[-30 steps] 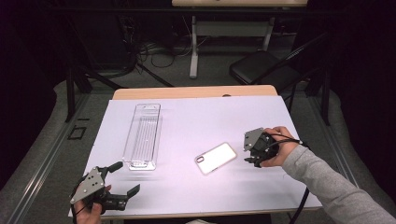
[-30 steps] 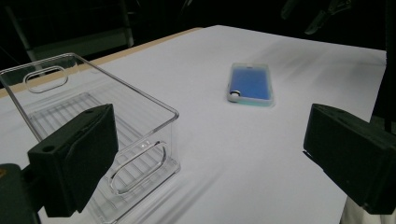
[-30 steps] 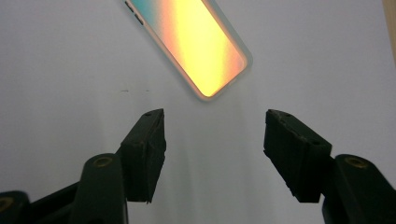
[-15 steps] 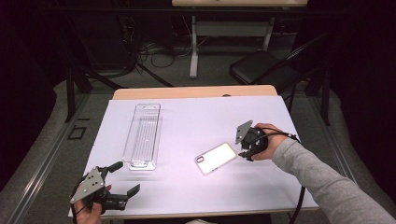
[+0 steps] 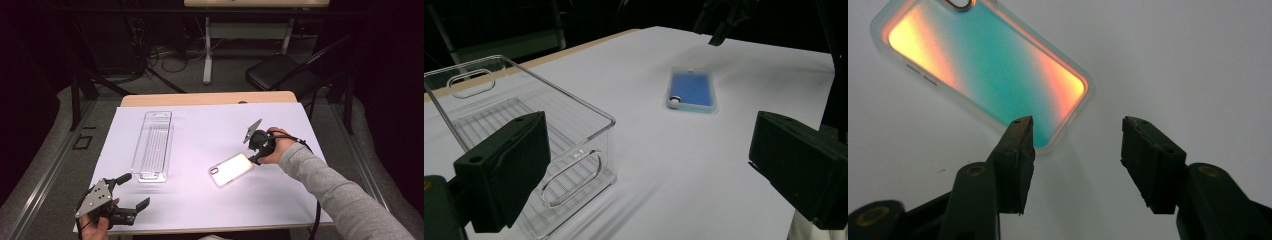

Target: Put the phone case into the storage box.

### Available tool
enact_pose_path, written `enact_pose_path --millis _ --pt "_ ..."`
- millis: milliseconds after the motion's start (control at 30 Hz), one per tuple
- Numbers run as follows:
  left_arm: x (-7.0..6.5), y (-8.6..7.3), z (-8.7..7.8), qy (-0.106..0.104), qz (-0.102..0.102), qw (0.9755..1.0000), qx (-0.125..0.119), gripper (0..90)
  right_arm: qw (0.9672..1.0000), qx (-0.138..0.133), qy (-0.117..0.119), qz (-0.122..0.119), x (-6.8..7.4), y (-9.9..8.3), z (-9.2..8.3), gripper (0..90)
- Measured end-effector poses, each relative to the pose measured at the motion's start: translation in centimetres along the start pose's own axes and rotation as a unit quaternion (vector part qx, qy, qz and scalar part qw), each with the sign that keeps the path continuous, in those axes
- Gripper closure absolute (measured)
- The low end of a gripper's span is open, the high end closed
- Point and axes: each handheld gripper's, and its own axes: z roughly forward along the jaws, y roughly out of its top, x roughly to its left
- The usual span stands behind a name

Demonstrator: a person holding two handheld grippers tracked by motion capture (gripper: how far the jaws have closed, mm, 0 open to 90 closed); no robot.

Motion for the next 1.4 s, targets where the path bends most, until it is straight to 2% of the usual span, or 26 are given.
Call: enact_pose_path --millis 233,533,767,1067,1400 --pt "0.0 0.0 0.0 0.005 -0.002 1.0 0.0 3.4 0.9985 0.016 0.004 0.052 -0.5 0.8 0.7 53.6" --pt "0.0 0.0 0.0 0.004 -0.002 1.0 0.0 3.4 0.9957 0.021 0.006 0.09 -0.9 1.5 1.2 58.4" --pt "0.0 -0.1 0.0 0.0 -0.002 1.0 0.0 3.4 0.9913 0.038 0.014 0.125 -0.9 1.9 1.7 61.7" --pt "0.1 -0.1 0.0 -0.001 0.0 1.0 0.001 3.4 0.9887 0.052 0.016 0.14 -1.0 2.2 2.2 63.4" --pt "0.1 -0.1 0.0 0.0 -0.001 1.0 0.001 3.4 0.9859 0.055 0.018 0.157 -1.0 2.4 2.8 65.1"
